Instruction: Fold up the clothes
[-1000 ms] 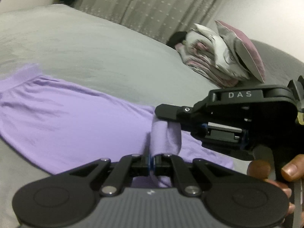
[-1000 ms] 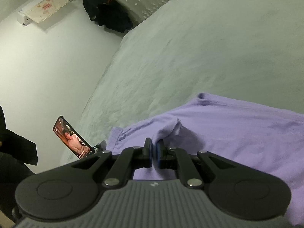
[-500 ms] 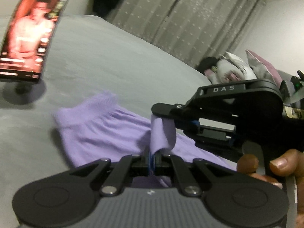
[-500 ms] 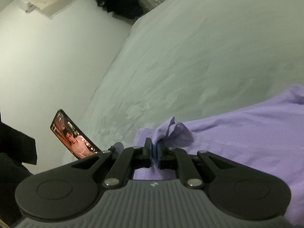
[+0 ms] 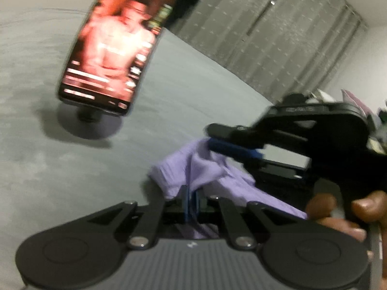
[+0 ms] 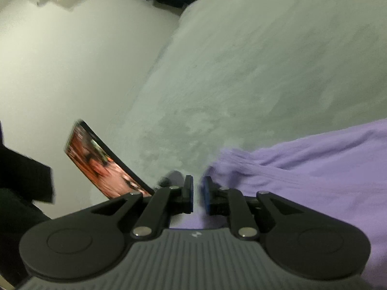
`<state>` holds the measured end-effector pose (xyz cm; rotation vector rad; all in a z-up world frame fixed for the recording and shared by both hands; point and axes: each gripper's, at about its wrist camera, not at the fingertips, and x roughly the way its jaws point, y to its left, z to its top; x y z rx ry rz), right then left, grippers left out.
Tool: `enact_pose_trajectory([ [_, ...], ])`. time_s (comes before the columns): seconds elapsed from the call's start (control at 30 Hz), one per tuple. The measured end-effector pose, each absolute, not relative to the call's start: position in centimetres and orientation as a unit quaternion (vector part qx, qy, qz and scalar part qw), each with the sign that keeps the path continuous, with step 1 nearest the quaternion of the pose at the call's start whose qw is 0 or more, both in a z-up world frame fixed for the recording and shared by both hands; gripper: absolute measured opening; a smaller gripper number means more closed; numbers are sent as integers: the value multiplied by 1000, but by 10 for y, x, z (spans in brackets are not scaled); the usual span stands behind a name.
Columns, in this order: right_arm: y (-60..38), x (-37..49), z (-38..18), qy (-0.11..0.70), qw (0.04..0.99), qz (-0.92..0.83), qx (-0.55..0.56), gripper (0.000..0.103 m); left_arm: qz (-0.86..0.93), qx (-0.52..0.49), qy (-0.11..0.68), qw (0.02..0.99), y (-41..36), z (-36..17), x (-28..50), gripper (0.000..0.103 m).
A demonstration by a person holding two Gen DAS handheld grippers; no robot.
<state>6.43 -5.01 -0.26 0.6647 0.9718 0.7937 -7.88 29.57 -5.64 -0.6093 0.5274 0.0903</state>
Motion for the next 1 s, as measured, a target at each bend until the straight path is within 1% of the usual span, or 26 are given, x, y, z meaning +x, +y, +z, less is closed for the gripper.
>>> enact_pose_trajectory([
  [0.07,-48,65,3,441,755,373,309,16,52,-307,248,917,301,-55,-81,8],
  [0.17,-54,63,16,431,775,372,273,17,66,-298,232,924,302,-49,-86,10],
  [0.2,-58,61,19,428,783,369,260,18,70,-293,227,926,303,-47,-87,12],
  [0.27,-71,60,24,423,795,360,244,19,73,-278,219,932,301,-43,-88,14],
  [0.33,-94,58,28,412,809,343,241,30,67,-265,213,938,298,-39,-88,15],
  [0.37,-106,56,29,406,816,334,239,39,62,-258,211,941,296,-37,-87,15],
  [0.5,-163,46,35,382,842,294,240,40,19,-236,221,946,286,-36,-79,15],
  [0.57,-189,38,38,373,857,273,230,41,13,-229,228,946,281,-36,-75,17],
  [0.63,-216,27,40,362,874,248,209,46,7,-222,235,946,275,-36,-71,18],
  [0.7,-241,15,40,351,889,222,192,54,1,-224,244,944,270,-33,-59,18],
  [0.77,-258,5,34,348,896,204,187,54,-7,-220,250,943,268,-31,-60,18],
  [0.87,-277,-5,19,356,896,187,190,54,-4,-190,258,947,262,-28,-52,17],
  [1.0,-295,-13,2,371,891,176,196,54,7,-201,285,937,264,-31,-30,17],
])
